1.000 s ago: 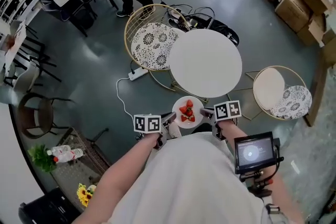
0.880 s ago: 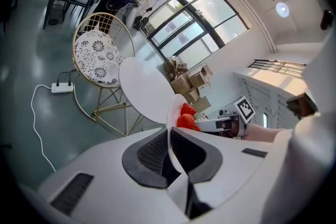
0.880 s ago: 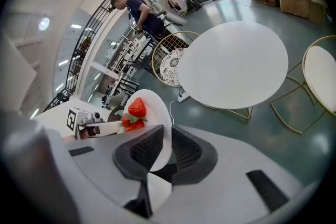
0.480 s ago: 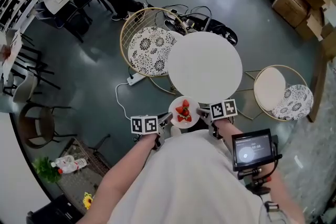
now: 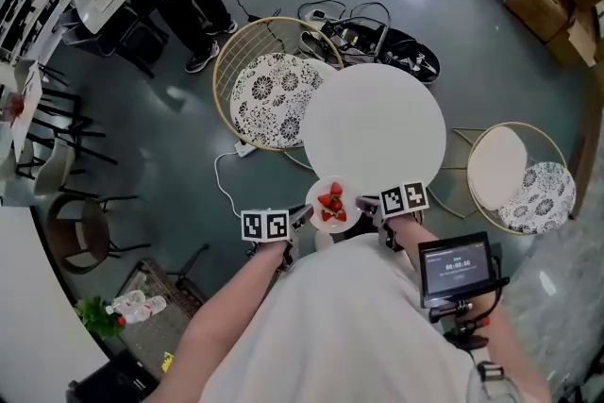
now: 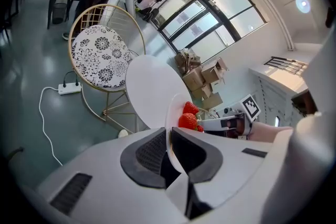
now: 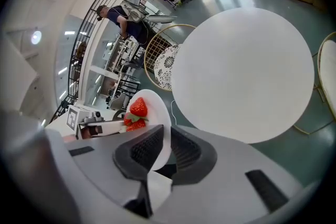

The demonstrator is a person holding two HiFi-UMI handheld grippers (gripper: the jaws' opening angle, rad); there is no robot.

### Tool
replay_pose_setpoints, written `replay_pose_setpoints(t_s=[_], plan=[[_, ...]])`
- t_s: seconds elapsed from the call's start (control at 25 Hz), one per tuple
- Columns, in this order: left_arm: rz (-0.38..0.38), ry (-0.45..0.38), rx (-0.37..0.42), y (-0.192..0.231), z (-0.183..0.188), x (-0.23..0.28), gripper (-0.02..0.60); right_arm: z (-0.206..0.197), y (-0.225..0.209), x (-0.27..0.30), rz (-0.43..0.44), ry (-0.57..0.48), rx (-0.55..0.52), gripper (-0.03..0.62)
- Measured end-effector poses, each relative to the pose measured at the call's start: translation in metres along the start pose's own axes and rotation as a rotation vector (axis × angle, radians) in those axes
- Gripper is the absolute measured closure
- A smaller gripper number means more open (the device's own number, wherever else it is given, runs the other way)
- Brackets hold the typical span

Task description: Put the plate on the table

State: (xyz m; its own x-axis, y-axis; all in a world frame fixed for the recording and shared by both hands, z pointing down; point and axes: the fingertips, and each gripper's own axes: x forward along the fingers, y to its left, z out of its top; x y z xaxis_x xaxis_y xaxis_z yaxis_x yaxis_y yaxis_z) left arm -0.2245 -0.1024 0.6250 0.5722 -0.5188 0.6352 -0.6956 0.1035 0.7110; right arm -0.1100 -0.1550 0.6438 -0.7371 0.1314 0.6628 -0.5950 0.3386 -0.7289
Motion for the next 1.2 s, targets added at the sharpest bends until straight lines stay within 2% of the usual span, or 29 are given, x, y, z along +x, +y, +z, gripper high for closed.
replay_pose_setpoints(t_s=[0.16,0.48,0.64,0.96,1.2], plan=[[0.019,0.023,-0.031,0.008,0.023,0.021,0.565,0.028,-0.015,0.004,0.006,0.026,0.006,0.562],[0.027,0.091,-0.018,0.015,0.041,0.061,0.565,0.046,-0.050,0.008,-0.005,0.045,0.064,0.562],[0.040,0.125,-0.037,0.020,0.046,0.079,0.561,0.054,-0.066,0.010,-0.017,0.070,0.086,0.562],[0.070,0.150,-0.079,0.040,0.063,0.112,0.557,0.084,-0.092,0.025,-0.037,0.112,0.064,0.562],[0.116,0.187,-0.063,0.054,0.077,0.137,0.552,0.105,-0.110,0.033,-0.057,0.126,0.052,0.562]])
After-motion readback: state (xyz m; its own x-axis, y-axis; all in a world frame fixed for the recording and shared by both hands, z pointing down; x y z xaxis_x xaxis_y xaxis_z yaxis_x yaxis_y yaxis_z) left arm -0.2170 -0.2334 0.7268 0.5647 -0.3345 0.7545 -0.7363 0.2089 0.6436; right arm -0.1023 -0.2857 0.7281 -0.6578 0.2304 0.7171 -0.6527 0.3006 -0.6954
